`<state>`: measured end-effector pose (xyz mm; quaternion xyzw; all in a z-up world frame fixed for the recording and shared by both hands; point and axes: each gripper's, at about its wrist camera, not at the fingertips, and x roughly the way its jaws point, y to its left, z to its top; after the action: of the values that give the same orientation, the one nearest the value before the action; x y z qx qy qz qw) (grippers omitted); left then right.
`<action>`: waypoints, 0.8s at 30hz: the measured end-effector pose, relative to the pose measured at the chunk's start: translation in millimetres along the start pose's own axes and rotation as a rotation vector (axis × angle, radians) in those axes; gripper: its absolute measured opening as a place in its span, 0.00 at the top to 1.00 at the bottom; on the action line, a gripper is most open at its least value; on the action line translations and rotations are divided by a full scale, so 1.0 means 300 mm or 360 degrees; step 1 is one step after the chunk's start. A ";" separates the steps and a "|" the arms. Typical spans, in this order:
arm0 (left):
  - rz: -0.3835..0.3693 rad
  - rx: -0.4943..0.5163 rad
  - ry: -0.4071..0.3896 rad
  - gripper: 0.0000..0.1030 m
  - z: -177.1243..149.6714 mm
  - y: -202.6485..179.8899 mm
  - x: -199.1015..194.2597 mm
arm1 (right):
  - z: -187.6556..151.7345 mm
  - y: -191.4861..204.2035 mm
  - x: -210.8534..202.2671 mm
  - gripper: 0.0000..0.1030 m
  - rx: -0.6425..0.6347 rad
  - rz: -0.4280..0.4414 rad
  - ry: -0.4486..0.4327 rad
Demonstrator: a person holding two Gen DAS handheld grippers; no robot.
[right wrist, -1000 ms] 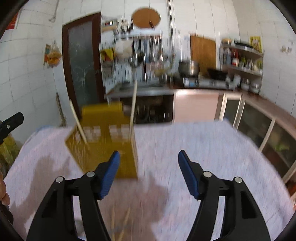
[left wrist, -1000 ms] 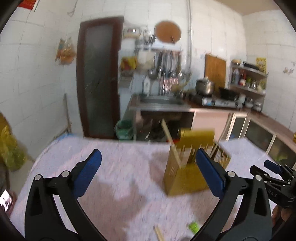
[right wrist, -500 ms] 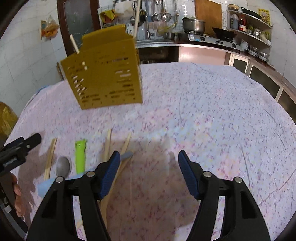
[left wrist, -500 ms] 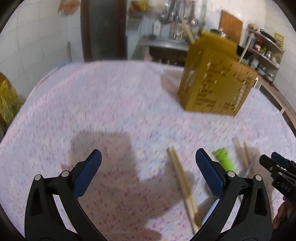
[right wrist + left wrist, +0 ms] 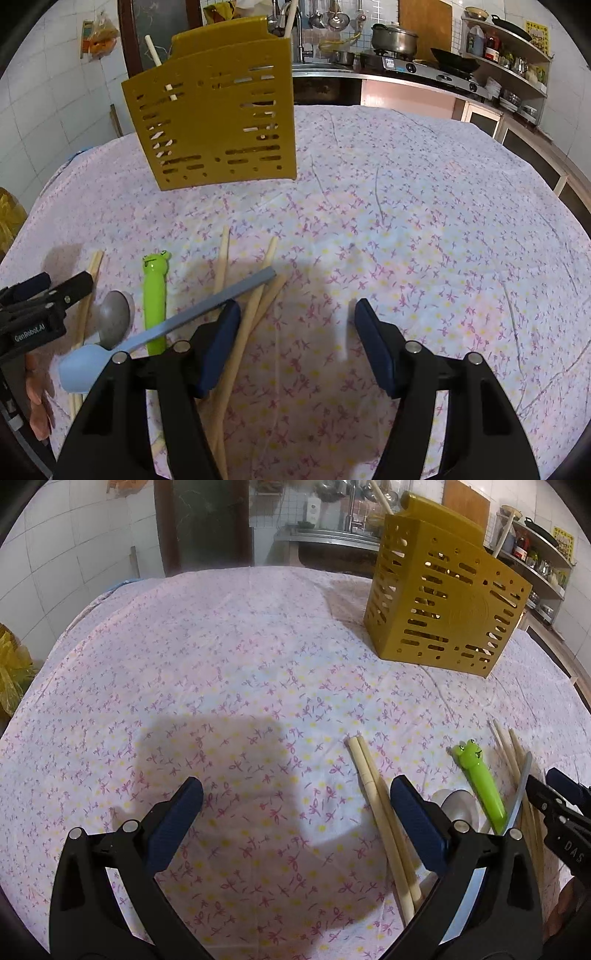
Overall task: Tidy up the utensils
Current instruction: 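Move the right gripper back to the chopsticks and grasp another one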
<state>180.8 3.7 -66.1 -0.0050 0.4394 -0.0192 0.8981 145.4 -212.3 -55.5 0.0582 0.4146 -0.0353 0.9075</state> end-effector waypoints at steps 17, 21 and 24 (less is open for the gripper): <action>-0.0004 -0.0028 -0.0014 0.05 -0.011 0.024 -0.023 | 0.001 -0.088 -0.005 0.52 0.0129 0.0036 -0.0038; 0.0018 -0.0023 0.0008 0.05 -0.013 0.024 -0.010 | 0.002 -0.102 0.002 0.52 0.0147 0.0051 -0.0034; 0.0028 -0.0019 0.0019 0.05 -0.012 0.024 -0.004 | 0.001 -0.100 -0.001 0.52 0.0134 0.0044 -0.0040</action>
<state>177.5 10.8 -67.5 -0.0064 0.4449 -0.0087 0.8955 142.1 -242.1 -57.4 0.1017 0.4005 -0.0409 0.9097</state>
